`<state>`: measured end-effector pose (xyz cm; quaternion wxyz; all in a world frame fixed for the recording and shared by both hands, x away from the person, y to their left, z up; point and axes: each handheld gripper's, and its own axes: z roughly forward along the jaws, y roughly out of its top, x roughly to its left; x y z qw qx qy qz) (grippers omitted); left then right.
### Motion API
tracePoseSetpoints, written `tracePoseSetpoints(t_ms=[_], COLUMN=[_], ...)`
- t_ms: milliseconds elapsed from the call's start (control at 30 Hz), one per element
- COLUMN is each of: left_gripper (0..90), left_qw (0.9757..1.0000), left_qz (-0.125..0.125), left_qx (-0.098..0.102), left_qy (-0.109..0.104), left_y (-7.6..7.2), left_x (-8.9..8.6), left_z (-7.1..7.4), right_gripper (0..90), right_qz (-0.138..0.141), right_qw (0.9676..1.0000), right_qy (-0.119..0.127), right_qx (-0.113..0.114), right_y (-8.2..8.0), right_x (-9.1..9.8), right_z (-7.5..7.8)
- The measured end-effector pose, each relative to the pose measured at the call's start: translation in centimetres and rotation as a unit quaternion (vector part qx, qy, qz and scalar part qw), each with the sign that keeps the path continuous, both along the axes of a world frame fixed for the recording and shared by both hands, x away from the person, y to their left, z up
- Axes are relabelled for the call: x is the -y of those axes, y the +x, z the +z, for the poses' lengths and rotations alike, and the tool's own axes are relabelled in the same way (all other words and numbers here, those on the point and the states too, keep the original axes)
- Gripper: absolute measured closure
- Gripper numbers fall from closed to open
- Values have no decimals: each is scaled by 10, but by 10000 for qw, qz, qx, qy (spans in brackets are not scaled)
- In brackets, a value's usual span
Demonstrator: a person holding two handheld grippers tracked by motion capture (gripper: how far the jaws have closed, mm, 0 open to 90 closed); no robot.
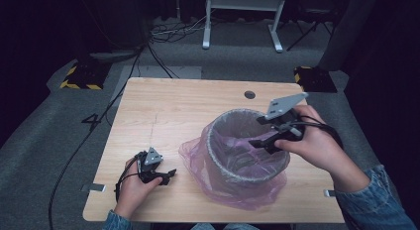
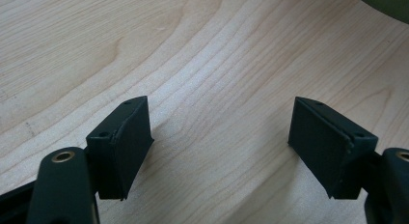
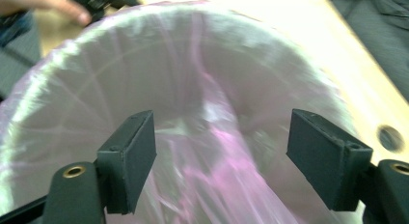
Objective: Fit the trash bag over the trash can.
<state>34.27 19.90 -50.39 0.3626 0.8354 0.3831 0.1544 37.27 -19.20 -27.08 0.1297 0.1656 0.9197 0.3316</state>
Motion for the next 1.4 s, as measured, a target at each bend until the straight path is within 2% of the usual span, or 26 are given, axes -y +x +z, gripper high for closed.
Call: tracePoseSetpoints(t_ms=[100,233,400,600,700,800,1167,1333,1400], left_gripper=[226,226,221,217,217,217,216,216,216], left_qw=[10000,10000,10000,10000,9999,9999,9999,9999,9999], left_qz=[15,51,63,76,106,128,158,156,158], left_qx=[12,-8,29,25,0,12,12,15,15], left_qy=[4,-22,30,56,28,8,48,43,42], left_y=[0,1,0,-3,-5,-8,-14,-14,-14], left_x=[1,0,1,-1,-3,-6,-12,-12,-12], left_z=[0,0,0,0,0,-1,0,0,0], right_gripper=[259,259,252,250,249,247,234,234,233], right_qz=[-409,-807,-1230,-1702,-1831,-1936,-2290,-2497,-2624], right_qw=[9988,9957,9896,9818,9798,9780,9701,9656,9621], right_qy=[248,441,743,827,795,766,787,696,690], right_qx=[55,97,59,132,127,137,-159,-218,-262], right_y=[-4,-7,-10,-12,-14,-16,-25,-31,-33], right_x=[26,56,95,132,145,156,184,190,192], right_z=[2,1,-10,-33,-45,-62,-127,-169,-191])
